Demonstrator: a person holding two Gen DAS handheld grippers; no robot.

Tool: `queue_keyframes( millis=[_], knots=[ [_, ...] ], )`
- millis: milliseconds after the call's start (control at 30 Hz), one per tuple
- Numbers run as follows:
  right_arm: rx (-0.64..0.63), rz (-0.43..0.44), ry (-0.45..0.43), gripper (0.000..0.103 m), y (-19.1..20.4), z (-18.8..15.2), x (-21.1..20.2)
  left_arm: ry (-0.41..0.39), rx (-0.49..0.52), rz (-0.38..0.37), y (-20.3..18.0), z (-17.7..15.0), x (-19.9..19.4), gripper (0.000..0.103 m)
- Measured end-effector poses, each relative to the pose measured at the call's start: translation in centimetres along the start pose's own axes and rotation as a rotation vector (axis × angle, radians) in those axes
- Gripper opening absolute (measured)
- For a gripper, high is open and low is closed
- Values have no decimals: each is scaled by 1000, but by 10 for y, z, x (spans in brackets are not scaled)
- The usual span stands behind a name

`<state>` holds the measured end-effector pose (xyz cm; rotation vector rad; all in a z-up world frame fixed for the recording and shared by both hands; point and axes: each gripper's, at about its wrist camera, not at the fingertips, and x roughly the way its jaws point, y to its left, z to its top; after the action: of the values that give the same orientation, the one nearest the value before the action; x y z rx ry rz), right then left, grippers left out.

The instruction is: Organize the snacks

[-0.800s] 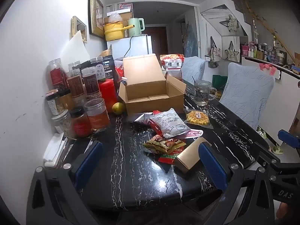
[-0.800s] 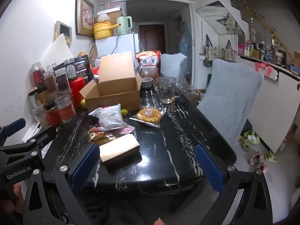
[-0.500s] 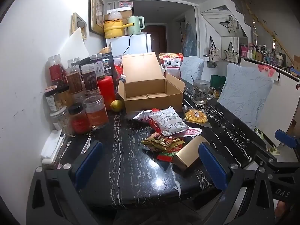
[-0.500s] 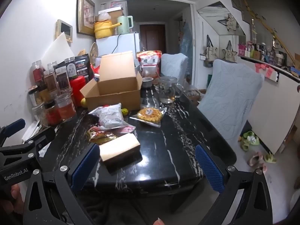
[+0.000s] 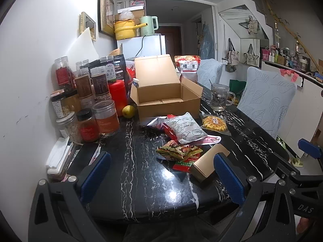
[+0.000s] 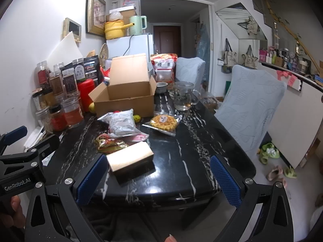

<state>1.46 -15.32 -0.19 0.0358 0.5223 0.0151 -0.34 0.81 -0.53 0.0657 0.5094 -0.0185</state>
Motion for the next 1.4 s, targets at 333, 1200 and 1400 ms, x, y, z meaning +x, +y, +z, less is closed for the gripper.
queue_keyframes(
  millis=[333,1200,1400],
  knots=[
    [-7,7,3,103,4,0,1,10,-12,-1,4,-3,2,103],
    [-15,14,3,103,6,-1,0,19,-31,-8,9,-4,3,103],
    [-17,16,3,103,7,-1,0,15,-30,-3,10,-3,2,103]
  ],
)
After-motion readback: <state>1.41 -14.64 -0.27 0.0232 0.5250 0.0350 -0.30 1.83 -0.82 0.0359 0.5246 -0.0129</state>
